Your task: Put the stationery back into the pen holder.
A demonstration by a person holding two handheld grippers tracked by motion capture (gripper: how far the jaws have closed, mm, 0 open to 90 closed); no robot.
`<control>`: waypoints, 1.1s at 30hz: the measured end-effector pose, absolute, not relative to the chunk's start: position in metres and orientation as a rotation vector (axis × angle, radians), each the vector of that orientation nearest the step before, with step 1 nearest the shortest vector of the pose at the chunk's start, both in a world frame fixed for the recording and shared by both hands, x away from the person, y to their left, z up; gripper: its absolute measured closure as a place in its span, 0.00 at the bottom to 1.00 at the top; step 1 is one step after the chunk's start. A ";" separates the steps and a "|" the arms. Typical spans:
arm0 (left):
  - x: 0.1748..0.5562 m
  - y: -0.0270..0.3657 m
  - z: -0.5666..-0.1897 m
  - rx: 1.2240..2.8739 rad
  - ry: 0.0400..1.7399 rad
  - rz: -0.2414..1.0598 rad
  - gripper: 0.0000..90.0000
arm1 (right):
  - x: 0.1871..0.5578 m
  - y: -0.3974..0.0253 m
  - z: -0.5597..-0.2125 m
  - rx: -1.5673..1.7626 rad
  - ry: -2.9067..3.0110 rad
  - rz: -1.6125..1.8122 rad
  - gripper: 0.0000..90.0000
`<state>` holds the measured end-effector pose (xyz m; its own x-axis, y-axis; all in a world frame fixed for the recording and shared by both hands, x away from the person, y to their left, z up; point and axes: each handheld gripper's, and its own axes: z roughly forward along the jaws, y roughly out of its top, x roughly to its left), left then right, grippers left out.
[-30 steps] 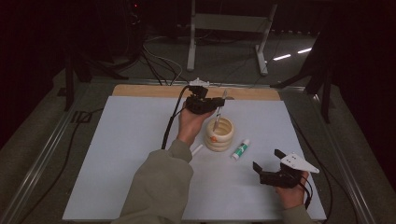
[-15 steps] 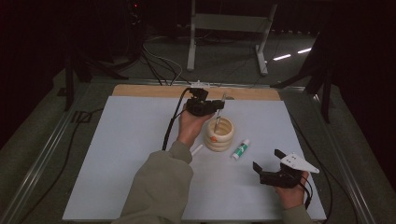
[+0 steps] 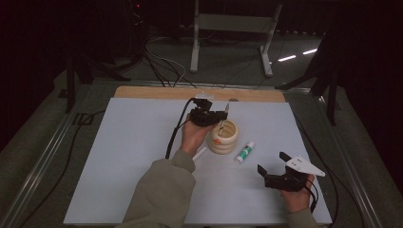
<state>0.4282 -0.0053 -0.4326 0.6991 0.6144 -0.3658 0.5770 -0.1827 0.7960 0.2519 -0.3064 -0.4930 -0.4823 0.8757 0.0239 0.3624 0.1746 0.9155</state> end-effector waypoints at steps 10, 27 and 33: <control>0.426 -0.007 -0.445 1.854 0.940 0.028 0.88 | 0.252 -0.307 -0.493 1.166 1.933 1.283 0.00; 0.426 -0.014 -0.455 1.886 0.951 0.052 0.88 | 0.252 -0.306 -0.493 1.162 1.935 1.280 0.00; 0.426 -0.015 -0.458 1.899 0.955 0.036 0.88 | 0.252 -0.306 -0.493 1.166 1.934 1.281 0.00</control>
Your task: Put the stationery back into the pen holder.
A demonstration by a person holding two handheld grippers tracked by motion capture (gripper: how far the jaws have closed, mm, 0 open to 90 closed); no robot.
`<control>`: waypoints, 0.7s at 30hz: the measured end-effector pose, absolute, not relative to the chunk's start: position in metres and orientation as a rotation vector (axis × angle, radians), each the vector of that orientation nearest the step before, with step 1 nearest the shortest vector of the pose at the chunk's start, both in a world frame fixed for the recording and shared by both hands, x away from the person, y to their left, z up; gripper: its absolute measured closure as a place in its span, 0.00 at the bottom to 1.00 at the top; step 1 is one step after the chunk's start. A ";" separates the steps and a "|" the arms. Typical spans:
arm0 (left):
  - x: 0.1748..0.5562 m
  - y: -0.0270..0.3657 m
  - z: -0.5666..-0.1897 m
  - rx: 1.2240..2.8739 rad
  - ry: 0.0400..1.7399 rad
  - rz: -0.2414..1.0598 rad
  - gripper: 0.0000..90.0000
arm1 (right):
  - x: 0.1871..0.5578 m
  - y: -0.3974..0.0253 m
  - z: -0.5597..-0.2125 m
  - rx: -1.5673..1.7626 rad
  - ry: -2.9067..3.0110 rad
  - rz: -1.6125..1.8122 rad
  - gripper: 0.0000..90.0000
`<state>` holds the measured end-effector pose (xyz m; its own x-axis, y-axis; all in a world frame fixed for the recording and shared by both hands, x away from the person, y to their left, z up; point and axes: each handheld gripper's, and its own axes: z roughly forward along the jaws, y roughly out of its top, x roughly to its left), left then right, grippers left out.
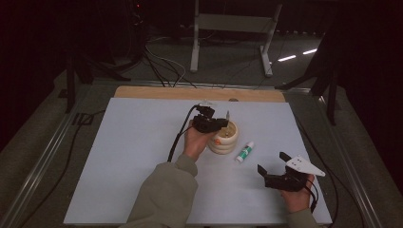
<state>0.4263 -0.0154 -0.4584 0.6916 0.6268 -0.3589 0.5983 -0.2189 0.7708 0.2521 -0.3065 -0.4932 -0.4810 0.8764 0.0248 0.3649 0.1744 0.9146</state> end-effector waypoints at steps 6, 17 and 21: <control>0.426 -0.014 -0.457 1.889 0.952 0.037 0.77 | 0.252 -0.306 -0.493 1.166 1.935 1.282 0.00; 0.419 -0.006 -0.445 1.833 0.961 0.073 0.27 | 0.252 -0.306 -0.493 1.167 1.937 1.280 0.00; 0.417 -0.001 -0.442 1.816 0.962 0.081 0.18 | 0.252 -0.306 -0.494 1.168 1.937 1.280 0.00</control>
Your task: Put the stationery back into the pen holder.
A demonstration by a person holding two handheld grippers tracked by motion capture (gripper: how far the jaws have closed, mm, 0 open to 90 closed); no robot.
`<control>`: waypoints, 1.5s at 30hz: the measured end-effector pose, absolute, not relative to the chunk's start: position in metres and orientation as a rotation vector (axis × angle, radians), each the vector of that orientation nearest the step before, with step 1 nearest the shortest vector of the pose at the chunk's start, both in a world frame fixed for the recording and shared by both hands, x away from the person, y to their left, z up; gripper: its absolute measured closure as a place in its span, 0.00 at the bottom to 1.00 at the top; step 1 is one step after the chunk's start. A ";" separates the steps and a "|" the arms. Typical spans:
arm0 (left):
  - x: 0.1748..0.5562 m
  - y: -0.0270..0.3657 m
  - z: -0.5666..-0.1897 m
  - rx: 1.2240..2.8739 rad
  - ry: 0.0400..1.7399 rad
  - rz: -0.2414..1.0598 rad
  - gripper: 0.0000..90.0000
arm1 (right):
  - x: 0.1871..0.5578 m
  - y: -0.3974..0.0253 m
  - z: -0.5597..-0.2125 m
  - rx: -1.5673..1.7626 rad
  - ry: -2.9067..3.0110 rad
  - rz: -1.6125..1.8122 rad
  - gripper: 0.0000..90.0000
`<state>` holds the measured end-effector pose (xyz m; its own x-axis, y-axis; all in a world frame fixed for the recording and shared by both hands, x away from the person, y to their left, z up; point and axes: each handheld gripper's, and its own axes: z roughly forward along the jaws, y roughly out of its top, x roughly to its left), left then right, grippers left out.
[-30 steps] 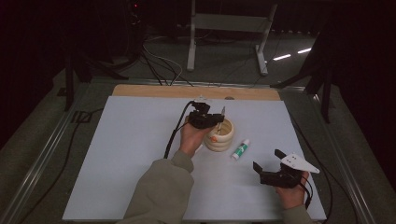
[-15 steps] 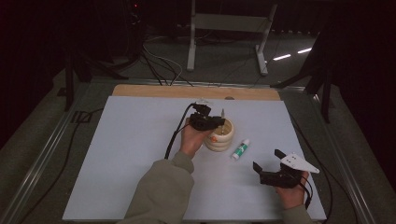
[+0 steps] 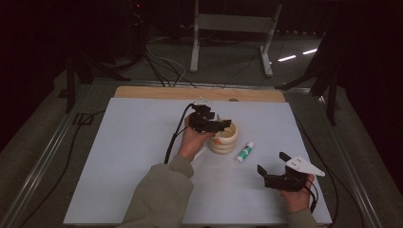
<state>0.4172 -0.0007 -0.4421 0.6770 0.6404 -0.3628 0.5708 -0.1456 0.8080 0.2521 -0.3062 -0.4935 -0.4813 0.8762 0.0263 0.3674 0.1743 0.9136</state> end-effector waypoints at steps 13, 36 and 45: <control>0.410 0.022 -0.438 1.816 0.941 0.055 0.01 | 0.252 -0.307 -0.493 1.169 1.933 1.280 0.00; 0.385 0.049 -0.445 1.937 1.002 0.120 0.01 | 0.252 -0.307 -0.494 1.171 1.934 1.278 0.00; 0.376 0.051 -0.459 2.032 1.039 0.140 0.02 | 0.251 -0.307 -0.494 1.172 1.934 1.277 0.00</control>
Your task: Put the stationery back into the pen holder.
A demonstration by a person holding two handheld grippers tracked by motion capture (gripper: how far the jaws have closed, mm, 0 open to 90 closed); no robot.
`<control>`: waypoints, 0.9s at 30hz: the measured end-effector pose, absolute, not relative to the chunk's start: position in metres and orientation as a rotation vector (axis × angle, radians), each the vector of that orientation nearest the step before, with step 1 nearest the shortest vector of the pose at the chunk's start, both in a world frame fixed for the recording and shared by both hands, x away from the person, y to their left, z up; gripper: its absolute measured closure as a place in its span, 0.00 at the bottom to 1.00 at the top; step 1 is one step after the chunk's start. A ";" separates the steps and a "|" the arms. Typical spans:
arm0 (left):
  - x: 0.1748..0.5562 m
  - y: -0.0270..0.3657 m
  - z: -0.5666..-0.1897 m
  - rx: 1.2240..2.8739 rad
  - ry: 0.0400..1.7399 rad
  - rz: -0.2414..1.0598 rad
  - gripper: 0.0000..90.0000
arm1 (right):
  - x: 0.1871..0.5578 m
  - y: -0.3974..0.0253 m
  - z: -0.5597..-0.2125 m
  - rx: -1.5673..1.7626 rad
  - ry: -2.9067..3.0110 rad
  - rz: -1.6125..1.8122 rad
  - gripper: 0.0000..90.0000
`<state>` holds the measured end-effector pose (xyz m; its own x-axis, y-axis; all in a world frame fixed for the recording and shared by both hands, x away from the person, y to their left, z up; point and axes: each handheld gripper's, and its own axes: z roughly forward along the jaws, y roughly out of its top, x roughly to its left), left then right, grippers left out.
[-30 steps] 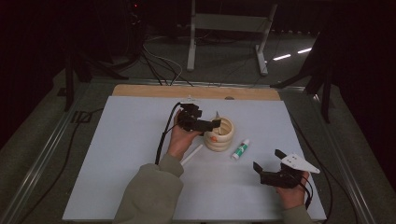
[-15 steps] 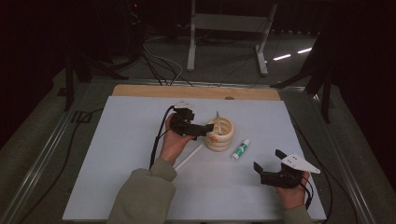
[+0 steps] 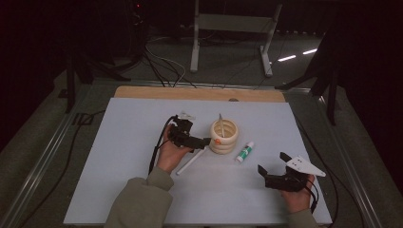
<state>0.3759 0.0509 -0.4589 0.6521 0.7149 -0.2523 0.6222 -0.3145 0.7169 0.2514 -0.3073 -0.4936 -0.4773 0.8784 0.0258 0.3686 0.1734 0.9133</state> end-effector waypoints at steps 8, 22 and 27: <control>0.372 0.053 -0.473 2.096 1.068 0.110 0.03 | 0.252 -0.307 -0.494 1.175 1.936 1.278 0.00; 0.367 0.053 -0.493 2.210 1.091 0.051 0.24 | 0.252 -0.306 -0.495 1.174 1.941 1.273 0.00; 0.365 0.051 -0.497 2.255 1.091 0.063 0.43 | 0.252 -0.307 -0.495 1.176 1.940 1.273 0.00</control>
<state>0.3654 0.0510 -0.4973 0.6570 0.7217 -0.2179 0.6920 -0.4627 0.5541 0.2520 -0.3068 -0.4947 -0.4780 0.8779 0.0275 0.3746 0.1754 0.9104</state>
